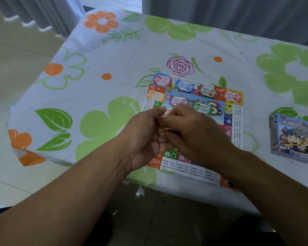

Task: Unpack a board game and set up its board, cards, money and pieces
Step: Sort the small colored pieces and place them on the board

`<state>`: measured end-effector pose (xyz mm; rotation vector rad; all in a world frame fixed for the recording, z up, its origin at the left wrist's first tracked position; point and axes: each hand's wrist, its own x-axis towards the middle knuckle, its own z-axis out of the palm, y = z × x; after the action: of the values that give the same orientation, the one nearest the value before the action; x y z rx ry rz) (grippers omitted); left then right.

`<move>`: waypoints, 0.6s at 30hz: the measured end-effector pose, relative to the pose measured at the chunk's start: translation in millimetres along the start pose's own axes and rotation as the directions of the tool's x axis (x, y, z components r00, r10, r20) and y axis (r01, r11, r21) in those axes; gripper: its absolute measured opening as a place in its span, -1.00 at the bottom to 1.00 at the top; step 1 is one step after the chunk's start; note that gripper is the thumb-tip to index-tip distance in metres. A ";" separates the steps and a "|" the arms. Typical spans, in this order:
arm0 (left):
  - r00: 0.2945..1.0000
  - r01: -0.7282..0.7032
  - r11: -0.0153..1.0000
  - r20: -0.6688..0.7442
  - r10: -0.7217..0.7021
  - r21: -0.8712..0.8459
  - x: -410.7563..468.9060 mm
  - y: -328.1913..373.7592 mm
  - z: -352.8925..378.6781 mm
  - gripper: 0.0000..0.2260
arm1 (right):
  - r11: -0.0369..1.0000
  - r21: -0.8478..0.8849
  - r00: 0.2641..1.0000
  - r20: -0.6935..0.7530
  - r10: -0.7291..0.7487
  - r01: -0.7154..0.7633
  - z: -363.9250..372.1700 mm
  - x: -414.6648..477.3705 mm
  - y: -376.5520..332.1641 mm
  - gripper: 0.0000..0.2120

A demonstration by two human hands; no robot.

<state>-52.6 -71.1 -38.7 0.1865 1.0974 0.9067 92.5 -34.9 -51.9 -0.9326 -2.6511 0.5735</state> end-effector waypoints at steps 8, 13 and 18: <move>0.999 -0.012 1.000 -0.040 0.012 0.021 0.0 -1.5 1.2 -0.69 | 0.983 0.169 0.997 -0.031 0.077 -0.071 1.8 3.6 4.4 -0.84; 0.997 0.008 1.000 -0.075 -0.007 0.009 -0.6 0.8 -0.8 -0.65 | 0.905 0.376 0.964 -0.086 0.250 -0.201 -2.1 8.2 7.8 -0.92; 0.972 -0.034 0.999 -0.234 0.030 -0.013 -0.3 5.3 -8.3 -0.70 | 0.780 0.527 0.874 -0.131 0.468 -0.339 -10.4 14.4 22.0 -0.98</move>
<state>-62.3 -70.3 -39.6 0.0842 1.3077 0.9839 97.3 -7.1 -50.8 -1.3109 -1.9236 1.0814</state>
